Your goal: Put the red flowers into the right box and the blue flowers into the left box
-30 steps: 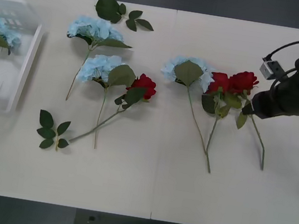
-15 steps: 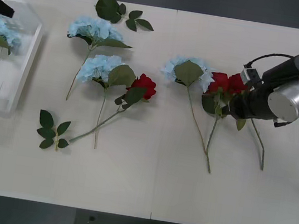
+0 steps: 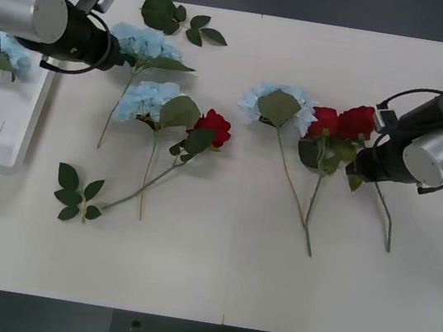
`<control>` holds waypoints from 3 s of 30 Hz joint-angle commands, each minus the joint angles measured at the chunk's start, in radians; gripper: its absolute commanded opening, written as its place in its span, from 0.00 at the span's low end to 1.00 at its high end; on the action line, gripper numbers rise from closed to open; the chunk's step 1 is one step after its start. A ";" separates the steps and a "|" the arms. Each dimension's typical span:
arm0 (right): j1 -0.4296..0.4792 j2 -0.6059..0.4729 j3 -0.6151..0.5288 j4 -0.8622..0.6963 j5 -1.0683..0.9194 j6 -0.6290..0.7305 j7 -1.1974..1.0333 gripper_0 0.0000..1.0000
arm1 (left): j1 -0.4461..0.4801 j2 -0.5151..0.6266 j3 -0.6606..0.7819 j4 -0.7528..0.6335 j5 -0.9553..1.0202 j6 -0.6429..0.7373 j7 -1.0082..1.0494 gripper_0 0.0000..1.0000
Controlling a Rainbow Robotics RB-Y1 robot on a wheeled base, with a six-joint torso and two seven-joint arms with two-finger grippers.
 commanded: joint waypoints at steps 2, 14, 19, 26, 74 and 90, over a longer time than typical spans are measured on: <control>-0.009 -0.009 -0.002 0.009 -0.006 -0.006 0.028 1.00 | -0.017 -0.040 -0.018 0.077 -0.035 -0.121 0.017 0.77; -0.009 -0.011 0.033 0.018 0.001 -0.044 0.053 1.00 | -0.017 -0.092 -0.111 0.202 -0.061 -0.280 0.015 0.77; -0.012 -0.009 0.047 0.025 0.004 -0.052 0.059 1.00 | -0.017 -0.129 -0.119 0.251 -0.074 -0.329 0.012 0.77; -0.012 -0.009 0.047 0.029 0.008 -0.052 0.070 0.31 | -0.017 -0.148 -0.124 0.284 -0.094 -0.360 0.006 0.00; -0.155 -0.113 -0.051 0.714 -0.130 -0.073 0.619 0.00 | 0.391 0.337 0.487 -0.199 0.119 0.026 -0.094 0.00; -0.025 -0.024 -0.086 0.894 -0.021 -0.268 0.594 0.24 | 0.444 0.265 0.449 -0.007 0.111 -0.260 -0.132 0.00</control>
